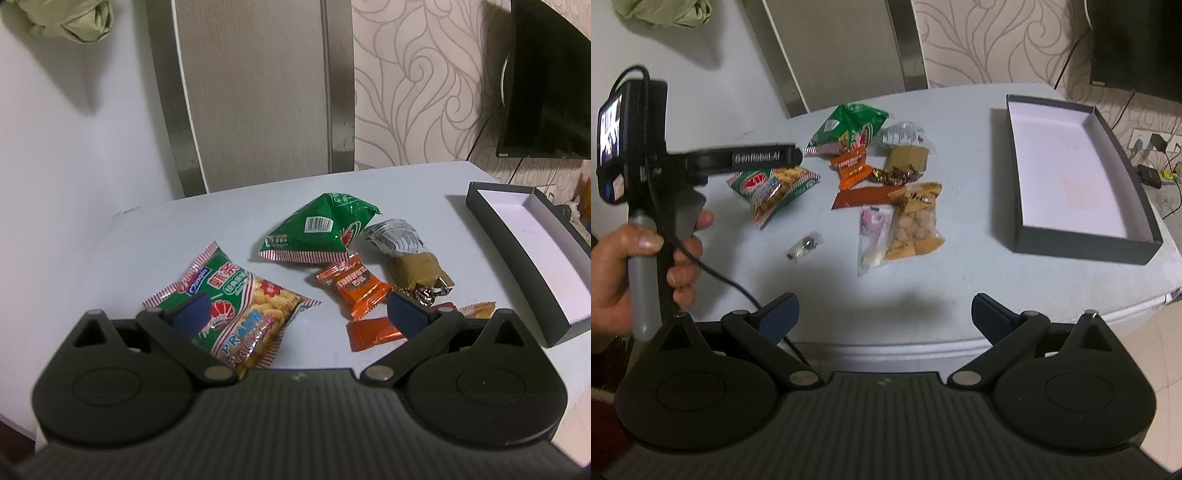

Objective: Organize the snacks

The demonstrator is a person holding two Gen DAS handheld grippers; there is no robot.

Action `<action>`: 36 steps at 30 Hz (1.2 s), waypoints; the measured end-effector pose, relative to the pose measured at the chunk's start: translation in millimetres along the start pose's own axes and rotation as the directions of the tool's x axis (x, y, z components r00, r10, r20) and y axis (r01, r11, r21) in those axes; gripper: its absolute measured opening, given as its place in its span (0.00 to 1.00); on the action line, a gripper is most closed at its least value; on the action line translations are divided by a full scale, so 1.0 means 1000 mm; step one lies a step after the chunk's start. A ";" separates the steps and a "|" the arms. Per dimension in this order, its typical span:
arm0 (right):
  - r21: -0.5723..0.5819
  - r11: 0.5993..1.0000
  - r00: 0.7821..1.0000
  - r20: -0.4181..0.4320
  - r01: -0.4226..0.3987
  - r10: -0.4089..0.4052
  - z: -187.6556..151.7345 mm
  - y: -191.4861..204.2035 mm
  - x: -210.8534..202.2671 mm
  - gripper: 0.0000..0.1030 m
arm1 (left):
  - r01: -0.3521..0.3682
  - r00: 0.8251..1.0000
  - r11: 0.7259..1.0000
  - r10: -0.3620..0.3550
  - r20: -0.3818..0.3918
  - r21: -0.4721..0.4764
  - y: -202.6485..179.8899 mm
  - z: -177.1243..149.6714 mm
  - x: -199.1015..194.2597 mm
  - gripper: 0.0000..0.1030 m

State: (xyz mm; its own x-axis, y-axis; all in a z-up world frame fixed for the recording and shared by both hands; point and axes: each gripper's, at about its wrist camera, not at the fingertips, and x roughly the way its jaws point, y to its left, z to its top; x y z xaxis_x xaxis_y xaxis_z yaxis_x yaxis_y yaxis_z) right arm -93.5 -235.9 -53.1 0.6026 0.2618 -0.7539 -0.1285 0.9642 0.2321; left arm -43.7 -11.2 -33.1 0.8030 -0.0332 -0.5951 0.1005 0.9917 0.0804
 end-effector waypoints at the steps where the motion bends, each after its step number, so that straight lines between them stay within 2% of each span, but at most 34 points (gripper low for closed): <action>1: -0.001 1.000 1.000 0.004 0.002 -0.002 0.001 0.000 0.000 0.98 | 0.000 1.000 1.000 0.000 -0.001 -0.003 0.001 -0.001 -0.001 1.00; 36: 0.008 1.000 1.000 -0.005 -0.001 0.001 -0.003 -0.003 0.001 0.98 | 0.000 1.000 1.000 -0.001 -0.023 -0.029 0.001 -0.013 -0.004 1.00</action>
State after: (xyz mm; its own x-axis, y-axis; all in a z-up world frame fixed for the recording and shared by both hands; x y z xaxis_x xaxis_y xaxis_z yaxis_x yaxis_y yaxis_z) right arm -94.8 -238.4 -56.0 0.5986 0.2629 -0.7566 -0.1227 0.9635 0.2377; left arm -54.7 -8.6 -41.1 0.7889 -0.0313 -0.6137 0.0835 0.9949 0.0567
